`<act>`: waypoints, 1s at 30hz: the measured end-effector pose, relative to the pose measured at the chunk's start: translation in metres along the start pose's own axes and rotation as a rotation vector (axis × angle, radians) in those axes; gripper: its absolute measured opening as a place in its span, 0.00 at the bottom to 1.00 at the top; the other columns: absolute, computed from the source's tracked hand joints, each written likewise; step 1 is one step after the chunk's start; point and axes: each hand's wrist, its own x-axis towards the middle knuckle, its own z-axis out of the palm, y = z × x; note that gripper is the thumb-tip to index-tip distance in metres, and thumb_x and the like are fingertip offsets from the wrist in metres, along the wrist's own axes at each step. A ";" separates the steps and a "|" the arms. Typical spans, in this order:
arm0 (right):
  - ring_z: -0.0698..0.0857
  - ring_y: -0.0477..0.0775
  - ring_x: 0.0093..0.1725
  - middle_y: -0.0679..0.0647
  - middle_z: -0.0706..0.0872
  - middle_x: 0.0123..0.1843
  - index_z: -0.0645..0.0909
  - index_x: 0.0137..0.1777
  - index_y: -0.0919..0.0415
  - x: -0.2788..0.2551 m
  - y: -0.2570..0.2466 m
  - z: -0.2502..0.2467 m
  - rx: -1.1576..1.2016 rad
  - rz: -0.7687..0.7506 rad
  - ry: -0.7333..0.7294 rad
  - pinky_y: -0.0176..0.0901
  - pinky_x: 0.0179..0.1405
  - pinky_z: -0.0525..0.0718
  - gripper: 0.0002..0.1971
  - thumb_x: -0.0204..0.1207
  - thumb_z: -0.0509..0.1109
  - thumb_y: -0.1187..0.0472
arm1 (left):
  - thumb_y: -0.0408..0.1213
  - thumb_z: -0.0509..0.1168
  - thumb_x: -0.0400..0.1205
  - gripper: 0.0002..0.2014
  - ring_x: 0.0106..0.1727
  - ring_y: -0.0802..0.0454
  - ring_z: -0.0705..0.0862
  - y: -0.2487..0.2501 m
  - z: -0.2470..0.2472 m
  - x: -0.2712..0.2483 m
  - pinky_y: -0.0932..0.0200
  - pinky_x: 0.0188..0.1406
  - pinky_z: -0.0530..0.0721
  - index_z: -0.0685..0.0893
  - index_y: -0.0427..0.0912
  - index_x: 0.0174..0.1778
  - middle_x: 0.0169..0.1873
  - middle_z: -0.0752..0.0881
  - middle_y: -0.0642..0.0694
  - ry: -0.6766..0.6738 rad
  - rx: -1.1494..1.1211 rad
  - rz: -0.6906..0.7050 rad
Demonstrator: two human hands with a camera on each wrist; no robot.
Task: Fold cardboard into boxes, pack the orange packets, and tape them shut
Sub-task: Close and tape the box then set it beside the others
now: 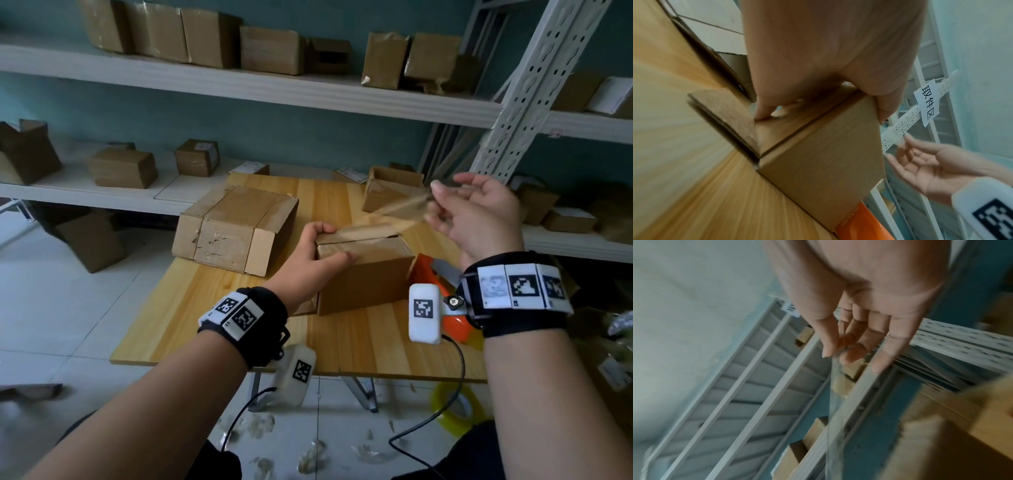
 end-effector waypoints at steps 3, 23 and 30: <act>0.95 0.48 0.47 0.54 0.93 0.49 0.82 0.65 0.58 -0.003 -0.023 0.010 -0.153 -0.173 -0.059 0.50 0.50 0.96 0.16 0.80 0.80 0.63 | 0.38 0.74 0.86 0.27 0.62 0.48 0.87 0.000 0.000 0.002 0.52 0.63 0.92 0.69 0.53 0.76 0.66 0.81 0.45 -0.004 -0.017 -0.009; 0.93 0.45 0.36 0.50 0.91 0.39 0.85 0.56 0.60 -0.049 -0.089 0.097 -0.264 -0.587 -0.312 0.40 0.32 0.92 0.12 0.78 0.83 0.60 | 0.27 0.65 0.91 0.21 0.38 0.73 0.87 -0.006 0.000 0.012 0.71 0.41 0.85 0.65 0.56 0.68 0.52 0.83 0.49 -0.051 0.078 0.022; 0.93 0.42 0.38 0.49 0.91 0.38 0.86 0.52 0.55 -0.034 -0.095 0.081 -0.365 -0.609 -0.208 0.49 0.44 0.94 0.11 0.76 0.84 0.57 | 0.37 0.69 0.90 0.24 0.56 0.52 0.88 0.001 0.003 0.007 0.68 0.43 0.87 0.64 0.54 0.76 0.61 0.86 0.44 -0.021 0.046 -0.023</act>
